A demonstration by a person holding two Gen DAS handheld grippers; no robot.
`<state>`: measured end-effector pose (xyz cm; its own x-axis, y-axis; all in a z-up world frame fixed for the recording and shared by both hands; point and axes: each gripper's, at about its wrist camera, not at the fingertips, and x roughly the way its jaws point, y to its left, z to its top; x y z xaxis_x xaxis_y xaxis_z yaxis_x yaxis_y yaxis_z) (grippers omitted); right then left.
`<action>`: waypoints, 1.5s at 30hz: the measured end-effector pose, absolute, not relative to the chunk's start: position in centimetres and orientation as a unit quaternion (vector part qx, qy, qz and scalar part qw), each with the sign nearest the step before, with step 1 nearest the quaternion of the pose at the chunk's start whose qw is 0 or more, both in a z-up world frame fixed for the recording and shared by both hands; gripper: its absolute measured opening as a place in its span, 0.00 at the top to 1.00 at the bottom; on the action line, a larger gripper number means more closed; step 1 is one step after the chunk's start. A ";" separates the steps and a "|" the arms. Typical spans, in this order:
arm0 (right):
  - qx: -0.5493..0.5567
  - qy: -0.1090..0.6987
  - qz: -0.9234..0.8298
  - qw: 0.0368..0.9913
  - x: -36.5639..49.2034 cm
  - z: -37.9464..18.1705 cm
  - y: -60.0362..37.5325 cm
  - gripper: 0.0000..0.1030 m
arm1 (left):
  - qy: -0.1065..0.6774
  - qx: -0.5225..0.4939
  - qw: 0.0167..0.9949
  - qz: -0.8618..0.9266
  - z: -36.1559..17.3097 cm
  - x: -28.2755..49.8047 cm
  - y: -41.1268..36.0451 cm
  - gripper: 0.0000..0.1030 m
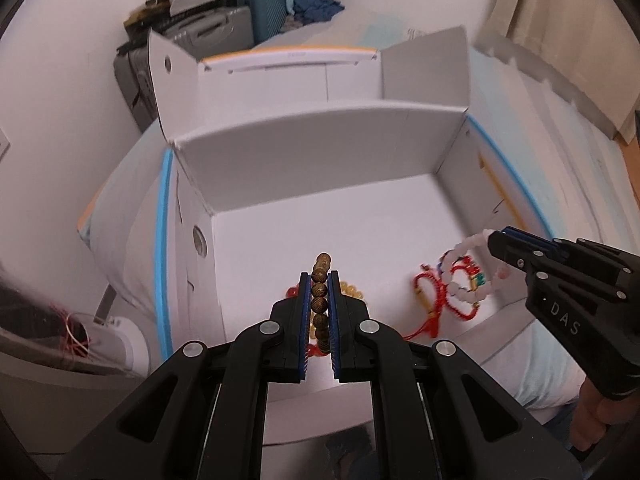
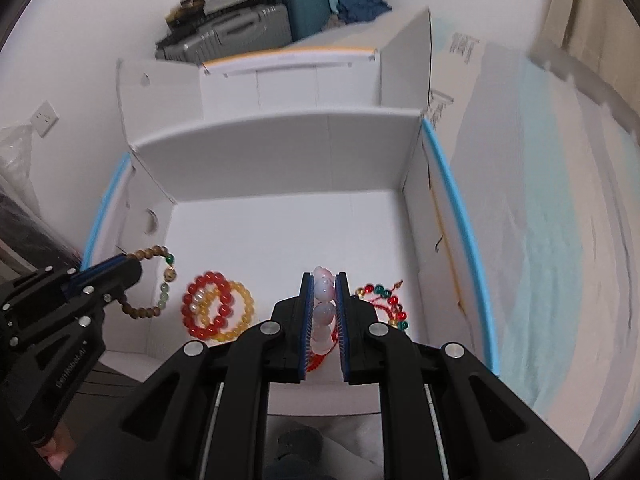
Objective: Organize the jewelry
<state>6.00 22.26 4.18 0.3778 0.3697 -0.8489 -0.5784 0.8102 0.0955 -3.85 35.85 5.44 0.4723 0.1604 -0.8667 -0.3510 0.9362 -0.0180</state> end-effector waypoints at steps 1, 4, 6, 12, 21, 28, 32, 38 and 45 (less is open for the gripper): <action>-0.110 0.483 0.286 0.821 6.2 3.7 22.4 0.90 | 0.496 -0.098 0.849 0.151 4.9 -3.8 36.0 0.93; -0.112 0.492 0.280 0.817 6.8 2.5 22.5 0.90 | 0.508 -0.101 0.841 0.153 3.5 -3.5 36.3 0.93; -0.115 0.497 0.277 0.814 7.0 1.8 22.5 0.90 | 0.514 -0.102 0.837 0.154 2.8 -3.4 36.6 0.93; -0.116 0.502 0.277 0.811 7.0 0.7 22.6 0.90 | 0.526 -0.105 0.830 0.155 1.4 -3.2 36.8 0.93; -0.104 0.493 0.285 0.815 6.9 1.5 21.8 0.86 | 0.518 -0.101 0.834 0.160 2.2 -2.8 36.3 0.85; -0.066 0.451 0.292 0.841 5.4 5.1 19.0 0.38 | 0.466 -0.105 0.860 0.181 5.6 -4.8 35.6 0.24; -0.058 0.415 0.297 0.858 3.3 7.5 17.0 0.22 | 0.433 -0.100 0.875 0.192 7.8 -6.8 34.5 0.08; -0.053 0.373 0.298 0.877 -0.3 10.1 14.3 0.09 | 0.394 -0.096 0.893 0.196 10.2 -10.0 32.4 0.06; -0.063 0.352 0.291 0.888 -4.3 10.7 12.1 0.07 | 0.376 -0.091 0.899 0.208 10.5 -13.2 30.5 0.06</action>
